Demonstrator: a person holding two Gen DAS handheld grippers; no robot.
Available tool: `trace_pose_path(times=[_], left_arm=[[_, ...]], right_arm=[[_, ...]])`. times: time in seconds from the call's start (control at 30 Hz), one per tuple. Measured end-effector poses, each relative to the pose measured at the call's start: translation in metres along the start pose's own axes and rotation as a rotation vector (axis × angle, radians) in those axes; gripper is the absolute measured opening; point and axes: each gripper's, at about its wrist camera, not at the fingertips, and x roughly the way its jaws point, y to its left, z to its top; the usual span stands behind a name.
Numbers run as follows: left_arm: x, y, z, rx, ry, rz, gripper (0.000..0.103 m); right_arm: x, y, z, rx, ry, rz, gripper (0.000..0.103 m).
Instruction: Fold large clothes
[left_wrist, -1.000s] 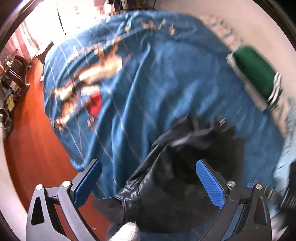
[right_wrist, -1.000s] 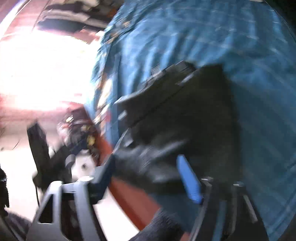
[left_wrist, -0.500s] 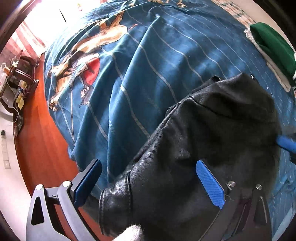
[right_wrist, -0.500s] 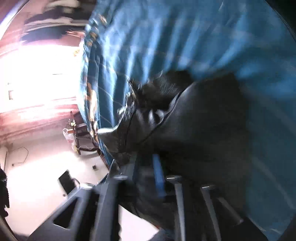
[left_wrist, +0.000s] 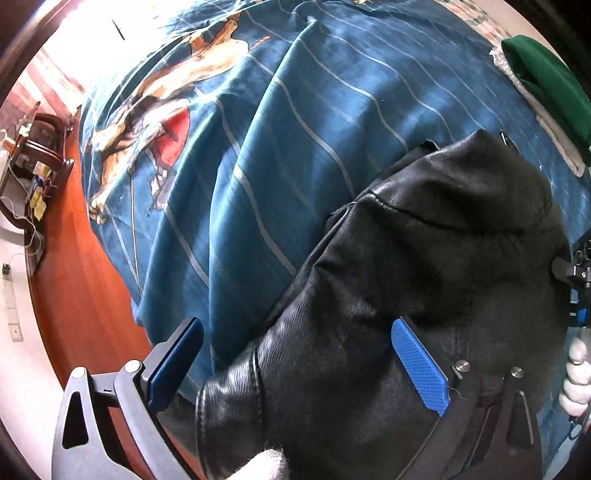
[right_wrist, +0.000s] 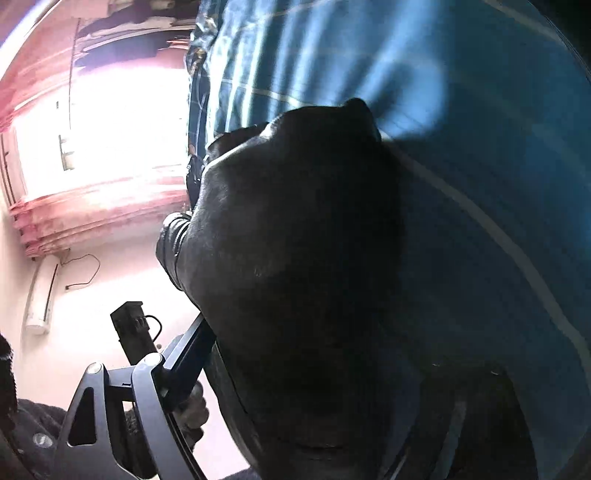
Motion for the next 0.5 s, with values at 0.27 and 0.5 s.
trace_pose_path(times=[0.27, 0.5], left_arm=[[-0.047, -0.018, 0.026, 0.012, -0.086, 0.0, 0.103], [-0.066, -0.05, 0.03, 0.031, -0.138, -0.049, 0.103]], right_arm=[[-0.071, 0.01, -0.074, 0.242, -0.356, 0.128, 0.049], [-0.103, -0.043, -0.128, 0.509, -0.4, -0.161, 0.076]])
